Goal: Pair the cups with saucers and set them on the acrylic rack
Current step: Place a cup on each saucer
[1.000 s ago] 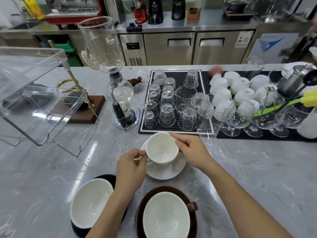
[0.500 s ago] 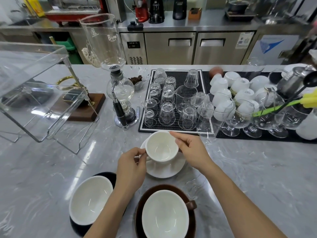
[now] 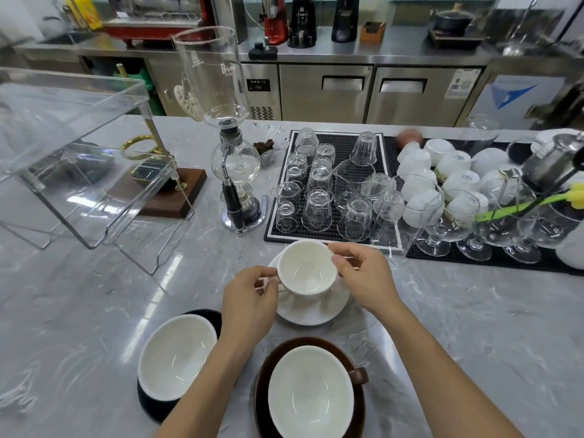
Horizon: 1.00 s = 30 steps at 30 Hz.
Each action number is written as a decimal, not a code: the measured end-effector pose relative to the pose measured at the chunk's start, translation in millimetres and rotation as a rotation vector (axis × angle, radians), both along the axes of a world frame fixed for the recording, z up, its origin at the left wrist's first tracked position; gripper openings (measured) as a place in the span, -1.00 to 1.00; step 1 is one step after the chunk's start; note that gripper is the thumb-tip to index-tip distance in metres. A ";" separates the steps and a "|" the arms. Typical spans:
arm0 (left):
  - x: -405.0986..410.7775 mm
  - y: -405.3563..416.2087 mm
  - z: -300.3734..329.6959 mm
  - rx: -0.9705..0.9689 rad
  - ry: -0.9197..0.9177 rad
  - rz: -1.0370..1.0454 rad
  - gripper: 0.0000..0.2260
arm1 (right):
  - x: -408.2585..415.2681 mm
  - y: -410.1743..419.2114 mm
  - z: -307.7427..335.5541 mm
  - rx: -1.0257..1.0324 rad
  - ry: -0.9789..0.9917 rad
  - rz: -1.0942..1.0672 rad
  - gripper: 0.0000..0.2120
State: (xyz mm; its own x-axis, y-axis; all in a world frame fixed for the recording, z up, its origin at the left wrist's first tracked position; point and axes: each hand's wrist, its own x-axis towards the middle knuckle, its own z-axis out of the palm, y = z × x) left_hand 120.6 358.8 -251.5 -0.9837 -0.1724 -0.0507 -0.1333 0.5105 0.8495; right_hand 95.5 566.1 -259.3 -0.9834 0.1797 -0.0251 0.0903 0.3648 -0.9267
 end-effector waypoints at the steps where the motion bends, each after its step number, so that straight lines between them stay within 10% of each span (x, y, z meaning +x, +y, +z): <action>1: 1.6 -1.3 1.1 0.009 -0.004 0.008 -0.86 | 1.4 0.8 0.4 0.017 0.013 -0.013 -0.78; 30: 148.4 -43.6 -8.5 0.205 -0.057 0.046 -0.83 | 148.7 6.4 -2.3 -0.075 -0.229 0.072 -0.61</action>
